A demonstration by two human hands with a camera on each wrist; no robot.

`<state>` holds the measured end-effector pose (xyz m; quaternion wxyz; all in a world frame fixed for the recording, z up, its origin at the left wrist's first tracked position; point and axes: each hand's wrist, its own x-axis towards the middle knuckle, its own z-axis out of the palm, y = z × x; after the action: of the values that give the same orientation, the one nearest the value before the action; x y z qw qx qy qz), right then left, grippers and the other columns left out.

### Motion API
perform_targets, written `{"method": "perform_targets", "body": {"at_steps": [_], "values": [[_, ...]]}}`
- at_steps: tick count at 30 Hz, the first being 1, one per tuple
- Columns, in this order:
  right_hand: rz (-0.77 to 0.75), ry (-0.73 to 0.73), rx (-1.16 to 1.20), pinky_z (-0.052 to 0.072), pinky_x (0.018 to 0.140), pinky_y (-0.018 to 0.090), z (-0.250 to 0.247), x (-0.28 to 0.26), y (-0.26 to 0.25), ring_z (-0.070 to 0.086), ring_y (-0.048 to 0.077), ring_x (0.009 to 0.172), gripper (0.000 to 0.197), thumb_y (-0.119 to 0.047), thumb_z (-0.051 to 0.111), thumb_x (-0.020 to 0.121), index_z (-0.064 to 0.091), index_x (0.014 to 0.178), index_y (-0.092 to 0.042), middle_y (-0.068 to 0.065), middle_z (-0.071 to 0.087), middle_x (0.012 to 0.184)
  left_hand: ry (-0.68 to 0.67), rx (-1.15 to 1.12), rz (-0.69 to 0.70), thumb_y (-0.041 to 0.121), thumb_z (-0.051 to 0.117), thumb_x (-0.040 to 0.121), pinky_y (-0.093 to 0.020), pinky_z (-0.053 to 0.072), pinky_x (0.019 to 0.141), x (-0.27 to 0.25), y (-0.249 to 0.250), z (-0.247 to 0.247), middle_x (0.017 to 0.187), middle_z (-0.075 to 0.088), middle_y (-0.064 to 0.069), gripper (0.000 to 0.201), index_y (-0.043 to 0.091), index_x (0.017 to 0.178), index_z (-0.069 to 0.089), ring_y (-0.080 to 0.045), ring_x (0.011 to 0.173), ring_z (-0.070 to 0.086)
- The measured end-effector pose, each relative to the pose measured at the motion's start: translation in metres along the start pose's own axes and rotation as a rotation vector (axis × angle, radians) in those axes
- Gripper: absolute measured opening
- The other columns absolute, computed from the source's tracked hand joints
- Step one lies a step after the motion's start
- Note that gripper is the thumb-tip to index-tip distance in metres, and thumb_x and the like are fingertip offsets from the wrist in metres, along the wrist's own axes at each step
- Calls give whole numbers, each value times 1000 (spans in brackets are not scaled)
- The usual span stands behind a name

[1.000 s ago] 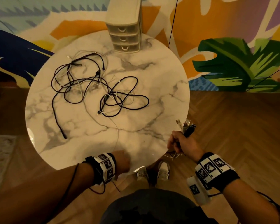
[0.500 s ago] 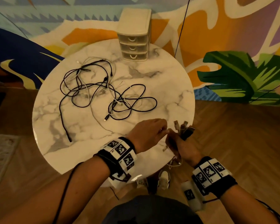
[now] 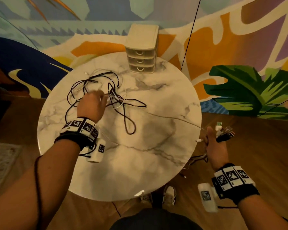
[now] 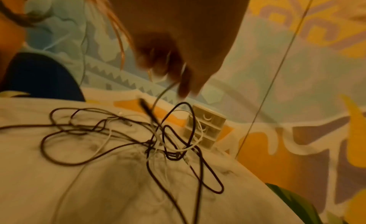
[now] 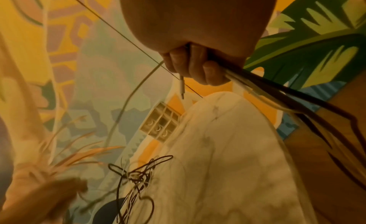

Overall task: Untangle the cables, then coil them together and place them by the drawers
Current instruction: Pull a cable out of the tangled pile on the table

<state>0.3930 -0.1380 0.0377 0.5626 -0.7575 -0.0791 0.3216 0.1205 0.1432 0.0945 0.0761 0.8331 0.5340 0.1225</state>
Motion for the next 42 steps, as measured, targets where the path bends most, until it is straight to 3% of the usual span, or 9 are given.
{"method": "perform_targets", "body": {"at_steps": [2,4,8,13,15,21,33,38,42], "values": [[30,6,40,34,57,24,0,2,5,43,4,54,34,-44,49,93,44,64,-27,-15,48,48,-215,-16,-213,38,50,93,-39,47,71,-3,-10,5,89,66,-18,30,11,86,63,-36,87,60],[35,10,9,37,61,29,-1,3,5,45,8,55,35,-46,49,92,46,65,-24,-11,50,56,-78,-77,-342,37,47,93,-40,47,71,4,-20,-7,86,67,-17,30,11,86,61,-35,85,61],[3,83,8,39,61,29,-4,4,-11,50,6,49,39,-38,45,97,52,66,-15,0,53,60,210,-231,-61,34,45,95,-35,46,60,9,-8,-36,66,62,-9,32,12,78,60,-27,62,56],[-118,181,75,39,72,30,-4,16,-33,51,3,59,48,-43,42,97,61,61,-17,-8,63,64,-995,266,322,34,49,87,-29,46,90,-52,1,20,112,66,0,30,23,109,67,-19,102,61],[-175,143,99,36,61,26,-4,16,-44,48,3,55,47,-43,42,97,60,59,-20,-13,58,53,-1169,425,350,19,51,87,-27,38,102,-64,12,30,134,54,1,40,26,127,55,-19,120,51],[-260,-103,150,24,49,26,11,-6,-64,35,9,47,49,-37,46,97,57,51,-24,0,46,53,-541,-332,495,26,51,95,-22,37,64,-49,136,-7,80,63,5,15,18,89,62,-6,71,56],[-315,-326,135,34,49,19,9,-21,-61,38,5,49,36,-54,51,88,59,66,-26,-5,47,55,-661,-957,66,18,55,93,-25,41,52,-60,240,4,69,57,0,13,8,86,60,-13,56,47],[-258,-291,198,35,44,10,16,-34,-72,41,-1,43,24,-10,44,96,49,72,-11,-5,45,53,-482,-950,112,13,55,91,-37,46,68,-58,243,4,74,59,-8,16,15,75,52,-18,67,51],[-285,-360,95,32,48,25,17,-23,-70,37,8,46,36,-14,48,97,51,62,-26,-5,45,48,-397,-988,129,13,56,90,-25,45,66,-58,239,5,71,57,0,27,23,67,48,-13,66,52]]}}
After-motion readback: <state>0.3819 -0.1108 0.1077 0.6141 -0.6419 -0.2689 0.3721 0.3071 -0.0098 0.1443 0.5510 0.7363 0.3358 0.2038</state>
